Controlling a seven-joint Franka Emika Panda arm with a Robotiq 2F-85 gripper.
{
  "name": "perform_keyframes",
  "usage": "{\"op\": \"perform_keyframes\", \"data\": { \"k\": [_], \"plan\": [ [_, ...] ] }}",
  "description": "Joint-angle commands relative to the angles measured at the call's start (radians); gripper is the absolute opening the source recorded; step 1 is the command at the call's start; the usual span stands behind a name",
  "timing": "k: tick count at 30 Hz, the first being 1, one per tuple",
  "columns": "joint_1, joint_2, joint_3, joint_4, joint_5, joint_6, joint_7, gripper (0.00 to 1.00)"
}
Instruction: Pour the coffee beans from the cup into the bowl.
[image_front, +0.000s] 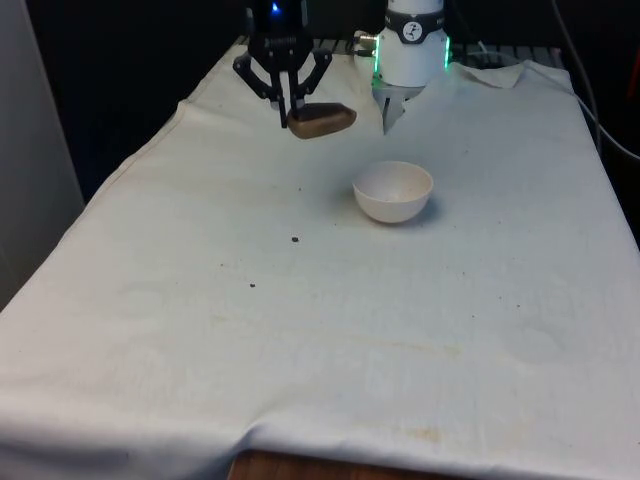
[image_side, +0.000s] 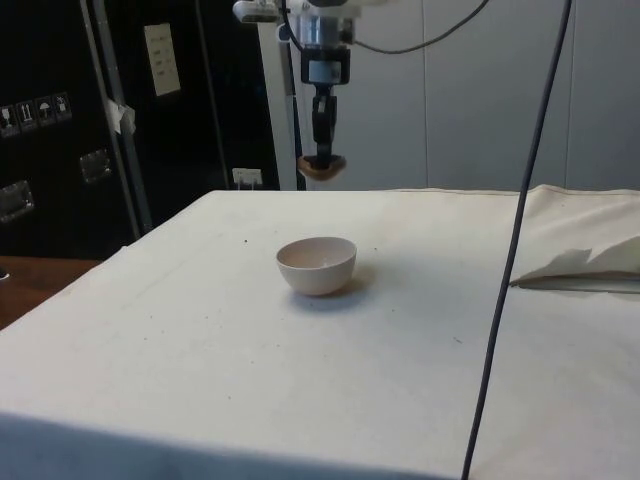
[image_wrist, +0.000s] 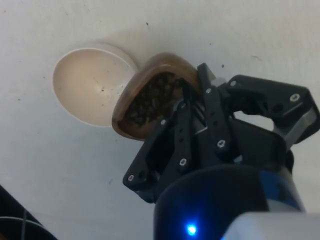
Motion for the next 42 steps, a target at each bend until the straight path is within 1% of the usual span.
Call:
{"op": "perform_keyframes", "data": {
  "k": [1,8,9,10,11,17,18,19,27,28,29,31,36,37,38,39,42],
  "plan": [
    [0.006,-0.003,-0.007,-0.001,-0.034,-0.003,0.030,0.00],
    [0.006,-0.017,0.003,-0.003,-0.090,-0.016,0.086,0.00],
    [0.008,-0.017,0.006,-0.004,-0.095,-0.015,0.094,0.00],
    [0.000,-0.014,0.012,0.000,-0.074,-0.016,0.073,0.00],
    [0.009,-0.018,0.010,-0.005,-0.100,-0.014,0.102,0.00],
    [0.008,-0.023,0.042,-0.011,-0.134,-0.009,0.150,0.00],
    [0.000,-0.018,0.049,-0.004,-0.114,-0.020,0.132,0.00],
    [0.008,-0.023,0.046,-0.012,-0.139,-0.009,0.157,0.00],
    [0.008,-0.024,0.079,-0.014,-0.184,-0.007,0.218,0.00],
    [0.001,-0.018,0.084,-0.005,-0.159,-0.019,0.194,0.00],
    [0.007,-0.024,0.082,-0.014,-0.190,-0.007,0.225,0.00],
    [0.006,-0.025,0.088,-0.015,-0.211,-0.005,0.246,0.00],
    [0.005,-0.026,0.090,-0.020,-0.249,0.005,0.280,0.00],
    [0.001,-0.020,0.096,-0.013,-0.232,-0.005,0.266,0.00],
    [0.005,-0.029,0.090,-0.026,-0.262,0.014,0.291,0.00],
    [0.005,-0.029,0.090,-0.026,-0.262,0.014,0.291,0.00],
    [0.005,-0.034,0.090,-0.040,-0.291,0.039,0.316,0.00]
  ]
}}
